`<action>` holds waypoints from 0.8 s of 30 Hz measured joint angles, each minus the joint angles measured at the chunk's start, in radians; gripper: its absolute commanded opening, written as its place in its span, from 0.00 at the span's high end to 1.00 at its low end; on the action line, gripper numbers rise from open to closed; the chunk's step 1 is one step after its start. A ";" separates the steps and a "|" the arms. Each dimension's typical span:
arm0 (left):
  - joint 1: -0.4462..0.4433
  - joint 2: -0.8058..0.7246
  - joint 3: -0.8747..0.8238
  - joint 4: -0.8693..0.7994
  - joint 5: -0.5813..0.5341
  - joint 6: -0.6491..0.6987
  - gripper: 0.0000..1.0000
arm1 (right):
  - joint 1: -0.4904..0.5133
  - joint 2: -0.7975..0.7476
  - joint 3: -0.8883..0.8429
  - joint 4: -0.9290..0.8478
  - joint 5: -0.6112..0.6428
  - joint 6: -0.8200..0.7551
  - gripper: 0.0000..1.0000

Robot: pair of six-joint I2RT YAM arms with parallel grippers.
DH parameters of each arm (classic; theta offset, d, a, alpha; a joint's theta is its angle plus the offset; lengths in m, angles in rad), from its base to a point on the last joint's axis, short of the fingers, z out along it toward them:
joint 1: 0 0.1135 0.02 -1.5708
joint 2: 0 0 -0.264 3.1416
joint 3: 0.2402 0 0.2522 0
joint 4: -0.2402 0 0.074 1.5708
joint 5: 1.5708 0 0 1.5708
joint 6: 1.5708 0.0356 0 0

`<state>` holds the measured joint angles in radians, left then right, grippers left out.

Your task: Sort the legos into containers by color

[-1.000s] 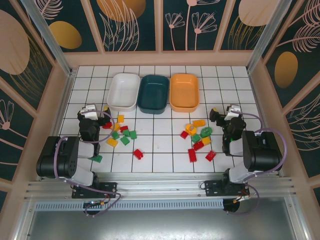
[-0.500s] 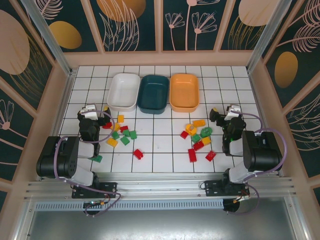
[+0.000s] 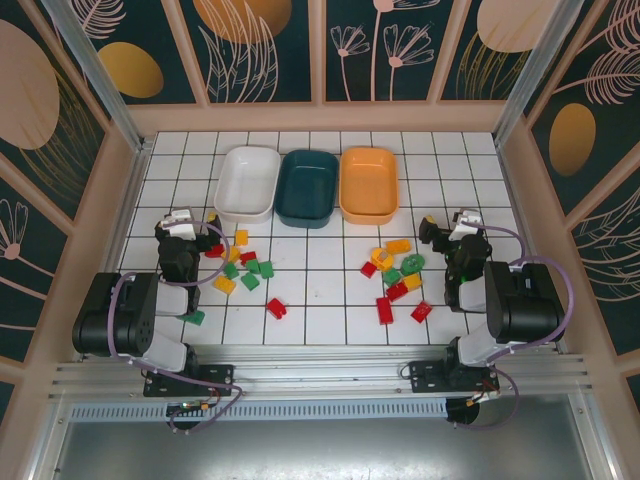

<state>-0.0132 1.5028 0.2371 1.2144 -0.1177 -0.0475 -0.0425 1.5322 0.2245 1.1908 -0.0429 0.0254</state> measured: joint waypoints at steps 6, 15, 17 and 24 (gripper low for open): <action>0.000 -0.211 0.043 -0.184 0.004 -0.010 0.01 | 0.037 -0.117 0.193 -0.306 0.080 -0.001 0.01; -0.002 -0.617 0.122 -0.473 0.041 -0.171 0.01 | 0.227 -0.281 0.598 -0.892 0.214 0.088 0.01; -0.002 -0.705 0.124 -0.513 0.066 -0.251 0.01 | 0.210 -0.281 0.675 -0.995 0.171 0.158 0.01; -0.005 -0.885 0.059 -0.556 0.109 -0.573 0.01 | 0.072 -0.282 0.620 -1.154 -0.097 0.319 0.01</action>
<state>-0.0177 0.6174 0.2958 0.6586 -0.0086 -0.6201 0.0296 1.2499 0.8440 0.0372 -0.1402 0.3439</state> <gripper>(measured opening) 0.988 0.989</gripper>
